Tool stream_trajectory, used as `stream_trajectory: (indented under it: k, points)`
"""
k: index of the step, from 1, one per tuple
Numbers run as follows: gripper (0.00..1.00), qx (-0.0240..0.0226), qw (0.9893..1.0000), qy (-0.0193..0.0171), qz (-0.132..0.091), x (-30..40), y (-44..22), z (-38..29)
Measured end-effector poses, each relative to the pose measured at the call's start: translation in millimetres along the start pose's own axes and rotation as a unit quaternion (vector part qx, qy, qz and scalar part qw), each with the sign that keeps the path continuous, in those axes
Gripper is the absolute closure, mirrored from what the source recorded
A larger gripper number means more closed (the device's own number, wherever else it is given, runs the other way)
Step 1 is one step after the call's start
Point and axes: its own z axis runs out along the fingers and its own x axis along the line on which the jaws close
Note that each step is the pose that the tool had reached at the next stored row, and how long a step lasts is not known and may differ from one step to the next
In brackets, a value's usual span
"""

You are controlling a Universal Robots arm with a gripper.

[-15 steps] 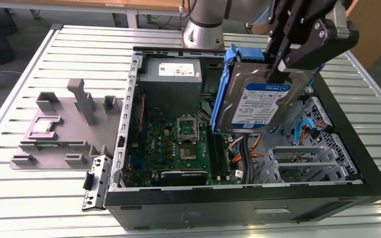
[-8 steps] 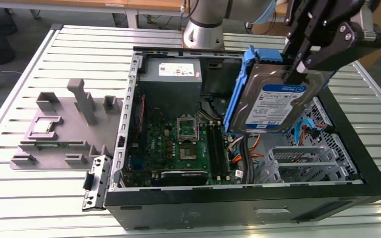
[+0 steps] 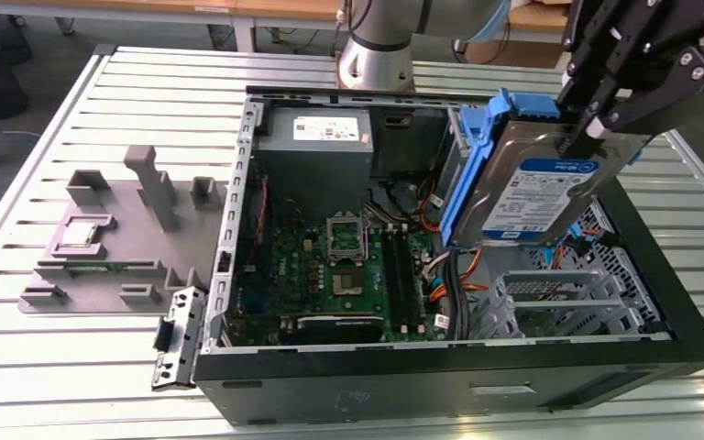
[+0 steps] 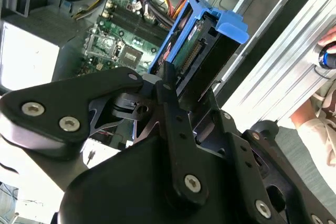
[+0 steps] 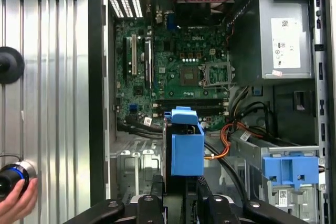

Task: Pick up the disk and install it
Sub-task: 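Pick up the disk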

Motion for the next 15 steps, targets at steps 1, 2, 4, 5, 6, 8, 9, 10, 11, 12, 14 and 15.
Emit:
stream_trajectory:
  k: [1, 2, 4, 5, 6, 8, 9, 10, 11, 12, 14, 15]
  points:
    - [0.65, 0.0000, 1.0000, 0.0000, 0.000, 1.0, -1.8, 0.0]
    - [0.65, 0.0000, 1.0000, -0.0001, 0.000, 2.5, -3.6, 0.0]
    - [0.65, 0.0000, 1.0000, -0.0001, 0.000, 5.5, -6.4, -0.1]
    - [0.65, 0.0000, 1.0000, 0.0000, 0.000, 7.2, -7.8, -0.2]
    - [0.65, 0.0000, 1.0000, 0.0000, 0.000, 9.0, -9.2, -0.2]
    - [0.65, 0.0000, 1.0000, 0.0000, 0.000, 12.6, -12.1, -0.3]
    - [0.65, 0.0000, 1.0000, -0.0001, 0.000, 14.5, -13.7, -0.3]
    - [0.65, 0.0000, 1.0000, 0.0000, 0.000, 16.3, -15.3, -0.4]
    - [0.65, 0.0000, 1.0000, 0.0000, 0.000, 18.0, -16.9, -0.5]
    - [0.65, 0.0000, 1.0000, 0.0001, 0.000, 19.7, -18.5, -0.6]
    - [0.65, 0.0000, 1.0000, 0.0000, 0.000, 22.8, -22.4, -0.6]
    - [0.65, 0.0000, 1.0000, -0.0001, 0.000, 23.7, -24.5, -0.6]
